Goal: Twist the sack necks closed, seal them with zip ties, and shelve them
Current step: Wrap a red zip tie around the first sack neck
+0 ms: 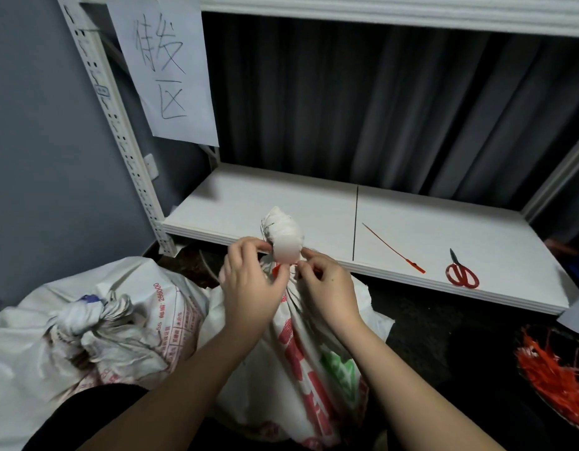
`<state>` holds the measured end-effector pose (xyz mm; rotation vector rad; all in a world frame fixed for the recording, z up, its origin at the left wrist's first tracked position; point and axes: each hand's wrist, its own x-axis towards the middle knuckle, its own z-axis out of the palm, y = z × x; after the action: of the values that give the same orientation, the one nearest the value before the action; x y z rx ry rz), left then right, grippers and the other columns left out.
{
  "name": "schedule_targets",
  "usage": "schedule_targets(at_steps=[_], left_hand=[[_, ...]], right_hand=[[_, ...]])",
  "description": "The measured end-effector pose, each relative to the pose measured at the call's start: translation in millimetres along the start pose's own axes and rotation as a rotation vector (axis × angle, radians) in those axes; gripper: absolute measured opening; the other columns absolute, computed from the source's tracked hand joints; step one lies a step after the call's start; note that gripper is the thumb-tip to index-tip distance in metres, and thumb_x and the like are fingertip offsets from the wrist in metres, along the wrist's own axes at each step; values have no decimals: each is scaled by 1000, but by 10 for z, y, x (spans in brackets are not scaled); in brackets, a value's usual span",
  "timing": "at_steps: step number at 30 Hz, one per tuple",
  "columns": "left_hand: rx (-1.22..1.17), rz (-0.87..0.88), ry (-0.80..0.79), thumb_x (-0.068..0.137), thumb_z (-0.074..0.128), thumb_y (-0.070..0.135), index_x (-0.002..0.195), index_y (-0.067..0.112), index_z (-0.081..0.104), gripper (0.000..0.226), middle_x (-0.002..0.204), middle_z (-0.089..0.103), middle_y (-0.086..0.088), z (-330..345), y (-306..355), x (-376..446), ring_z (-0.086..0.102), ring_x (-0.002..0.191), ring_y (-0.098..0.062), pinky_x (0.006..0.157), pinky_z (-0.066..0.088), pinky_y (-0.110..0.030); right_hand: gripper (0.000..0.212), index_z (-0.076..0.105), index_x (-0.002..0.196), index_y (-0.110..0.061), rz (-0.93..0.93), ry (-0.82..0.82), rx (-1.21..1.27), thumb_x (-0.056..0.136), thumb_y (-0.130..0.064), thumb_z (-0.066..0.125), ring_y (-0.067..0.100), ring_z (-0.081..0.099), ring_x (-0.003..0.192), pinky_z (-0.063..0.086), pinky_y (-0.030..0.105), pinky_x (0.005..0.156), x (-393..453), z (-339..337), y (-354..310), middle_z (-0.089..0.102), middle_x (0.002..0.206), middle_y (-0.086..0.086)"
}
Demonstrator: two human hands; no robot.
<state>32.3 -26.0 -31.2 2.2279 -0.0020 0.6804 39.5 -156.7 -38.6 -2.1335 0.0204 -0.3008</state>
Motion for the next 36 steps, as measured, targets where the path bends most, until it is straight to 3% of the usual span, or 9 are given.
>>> schedule_targets(at_steps=[2, 4, 7, 13, 18, 28, 30, 33, 36], left_hand=[[-94, 20, -103, 77, 51, 39, 86, 12, 60, 30, 87, 59, -1, -31, 32, -55, 57, 83, -19, 77, 45, -35], [-338, -182, -343, 86, 51, 27, 73, 11, 63, 23, 67, 63, -1, -24, 34, -58, 60, 62, -20, 65, 51, -33], [-551, -460, -502, 97, 45, 9, 75, 13, 65, 30, 65, 67, -1, 25, -25, -28, 63, 52, -11, 52, 49, -21], [-639, -574, -536, 97, 47, 11, 78, 10, 62, 24, 67, 59, -6, 196, -192, 27, 53, 49, -11, 50, 34, -21], [-554, -581, -646, 97, 46, 10, 93, 14, 61, 16, 80, 64, -3, 435, -304, -45, 60, 67, -11, 49, 34, -16], [-351, -510, -767, 92, 55, 9, 129, 6, 54, 37, 75, 59, 3, 646, -526, -181, 54, 72, -11, 77, 43, -27], [-314, -492, -763, 91, 56, 12, 121, 9, 59, 31, 72, 60, 4, 608, -500, -161, 57, 71, -12, 78, 45, -28], [-203, -422, -747, 86, 58, 24, 84, 17, 68, 12, 68, 68, 1, 442, -413, -106, 66, 66, -17, 75, 53, -30], [-253, -395, -705, 91, 53, 14, 70, 11, 62, 23, 67, 68, -4, 316, -206, 21, 64, 55, -15, 66, 57, -35]], right_hand=[[30, 57, 61, -17, -4, -1, 0, 91, -22, 59, 8, 59, 109, 37, 18, 79, 10, -12, -16, 65, 122, -8], [25, 63, 69, -16, -32, -18, -31, 93, -21, 56, 13, 58, 109, 36, 18, 79, 8, -23, -25, 64, 121, -4], [23, 67, 96, -11, -153, -32, -286, 94, -24, 49, 20, 58, 103, 41, 27, 79, -14, -12, -14, 63, 113, 2], [27, 66, 64, -16, -403, -26, -787, 77, -29, 47, 26, 61, 56, 43, 29, 46, -40, 30, 40, 63, 68, 3], [32, 66, 106, -15, -191, -263, -752, 95, -33, 43, 30, 60, 103, 46, 36, 77, 61, -6, 259, 61, 113, 6], [29, 63, 110, -17, -63, -439, -642, 95, -35, 46, 28, 58, 108, 46, 34, 82, 81, 96, 605, 55, 125, 3], [31, 63, 107, -17, -67, -462, -617, 95, -40, 47, 25, 57, 110, 45, 33, 83, 87, 81, 602, 54, 124, 2], [41, 66, 100, -17, -48, -474, -622, 96, -50, 41, 25, 59, 107, 43, 32, 78, 122, -53, 544, 62, 114, 4], [42, 67, 99, -18, -13, -446, -684, 97, -49, 39, 30, 59, 105, 40, 32, 73, 241, -327, 477, 66, 111, 9]])
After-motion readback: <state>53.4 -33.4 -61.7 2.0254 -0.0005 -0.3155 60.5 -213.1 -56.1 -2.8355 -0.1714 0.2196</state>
